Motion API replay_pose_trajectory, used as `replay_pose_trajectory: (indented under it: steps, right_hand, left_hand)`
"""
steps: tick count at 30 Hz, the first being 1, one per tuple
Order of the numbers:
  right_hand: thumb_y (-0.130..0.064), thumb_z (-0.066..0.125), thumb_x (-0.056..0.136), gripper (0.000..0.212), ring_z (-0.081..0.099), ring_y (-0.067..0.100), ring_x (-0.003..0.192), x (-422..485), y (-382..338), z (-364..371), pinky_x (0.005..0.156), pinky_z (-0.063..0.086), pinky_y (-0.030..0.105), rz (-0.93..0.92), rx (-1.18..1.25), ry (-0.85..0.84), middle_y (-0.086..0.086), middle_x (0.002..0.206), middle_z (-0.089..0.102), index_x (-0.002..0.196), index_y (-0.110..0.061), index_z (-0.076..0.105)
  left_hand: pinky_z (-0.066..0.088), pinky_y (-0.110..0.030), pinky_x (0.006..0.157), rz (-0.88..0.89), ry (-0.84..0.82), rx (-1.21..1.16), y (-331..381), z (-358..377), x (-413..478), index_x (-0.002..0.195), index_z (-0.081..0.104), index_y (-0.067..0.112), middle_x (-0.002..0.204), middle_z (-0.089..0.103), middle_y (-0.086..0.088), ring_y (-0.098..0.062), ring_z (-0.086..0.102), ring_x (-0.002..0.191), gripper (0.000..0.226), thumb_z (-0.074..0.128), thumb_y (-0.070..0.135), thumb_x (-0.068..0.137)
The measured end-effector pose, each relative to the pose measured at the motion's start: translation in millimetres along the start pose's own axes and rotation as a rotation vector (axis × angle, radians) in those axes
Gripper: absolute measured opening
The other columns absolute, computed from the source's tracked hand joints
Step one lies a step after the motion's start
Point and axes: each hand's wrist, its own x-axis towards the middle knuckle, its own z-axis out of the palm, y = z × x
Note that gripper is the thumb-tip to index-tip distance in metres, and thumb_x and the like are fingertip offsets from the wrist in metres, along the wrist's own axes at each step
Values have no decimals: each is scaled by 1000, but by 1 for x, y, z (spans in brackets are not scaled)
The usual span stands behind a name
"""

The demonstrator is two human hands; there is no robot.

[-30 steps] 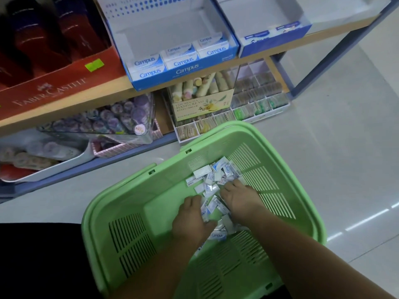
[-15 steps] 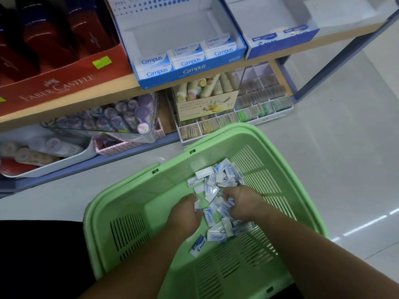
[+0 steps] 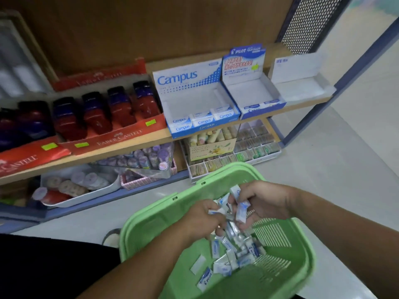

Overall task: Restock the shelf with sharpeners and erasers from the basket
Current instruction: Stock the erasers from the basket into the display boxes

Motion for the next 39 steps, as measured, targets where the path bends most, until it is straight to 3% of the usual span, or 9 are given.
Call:
replay_pose_trajectory:
  steps: [3, 8, 13, 17, 20, 24, 27, 32, 39]
  right_hand:
    - [-19, 50, 104, 17, 63, 29, 70, -30, -35, 11, 84, 58, 55, -58, 13, 63, 10, 82, 55, 100, -6, 59]
    - [-35, 58, 102, 29, 39, 18, 50, -73, -86, 46, 46, 35, 28, -278, -159, 258, 2, 67, 45, 100, -8, 67]
    - [-35, 77, 89, 33, 31, 14, 43, -99, -129, 63, 46, 20, 23, -421, -307, 339, -2, 56, 53, 59, -23, 68]
    - [-37, 78, 87, 22, 28, 12, 44, -97, -148, 59, 44, 19, 20, -436, -288, 262, 5, 69, 58, 72, -22, 73]
    - [-35, 76, 89, 25, 26, 10, 44, -85, -156, 48, 43, 17, 19, -438, -257, 241, 1, 67, 58, 66, -25, 73]
    - [-28, 77, 87, 14, 25, 7, 41, -74, -171, 25, 43, 14, 18, -355, -294, 193, 1, 65, 59, 75, -21, 75]
    - [-20, 72, 92, 15, 30, 8, 43, -65, -182, 3, 39, 16, 17, -391, -172, 173, 11, 79, 64, 99, -8, 69]
    - [-15, 54, 104, 18, 36, 10, 38, -46, -188, -22, 34, 20, 15, -445, -85, 214, 18, 89, 72, 108, 2, 59]
    - [-12, 70, 93, 13, 29, 13, 41, -32, -199, -53, 40, 20, 17, -538, -28, 610, 13, 77, 67, 103, -4, 69]
  left_hand:
    - [46, -23, 47, 105, -26, 41, 42, -17, -30, 110, 53, 12, 80, 73, -13, -18, 65, 58, 20, 65, 24, 100]
    - [51, -26, 48, 182, 37, 179, 116, -67, -80, 104, 49, 10, 65, 69, -12, -22, 62, 50, 34, 77, 24, 92]
    - [48, -38, 57, 301, 219, 262, 189, -112, -109, 88, 62, 11, 58, 66, -12, -24, 59, 46, 18, 77, 7, 80]
    - [51, -34, 60, 389, 182, 269, 216, -130, -113, 91, 71, 21, 65, 67, -1, -16, 56, 47, 13, 76, 11, 85]
    - [49, -36, 63, 423, 131, 214, 220, -130, -105, 105, 76, 32, 81, 74, -6, -20, 52, 47, 33, 71, 6, 84]
    - [44, -33, 54, 449, 163, 256, 219, -133, -87, 95, 75, 29, 70, 67, 5, -23, 48, 48, 8, 78, 26, 89]
    - [43, -29, 50, 413, 270, 270, 220, -141, -73, 91, 72, 29, 65, 58, 0, -21, 46, 49, 11, 78, 38, 88]
    - [36, -24, 44, 395, 354, 238, 235, -148, -49, 99, 72, 26, 60, 55, 9, -19, 39, 48, 14, 79, 31, 88]
    - [34, -18, 43, 404, 498, 336, 250, -149, 3, 86, 77, 15, 65, 64, -1, -11, 42, 39, 9, 79, 24, 89]
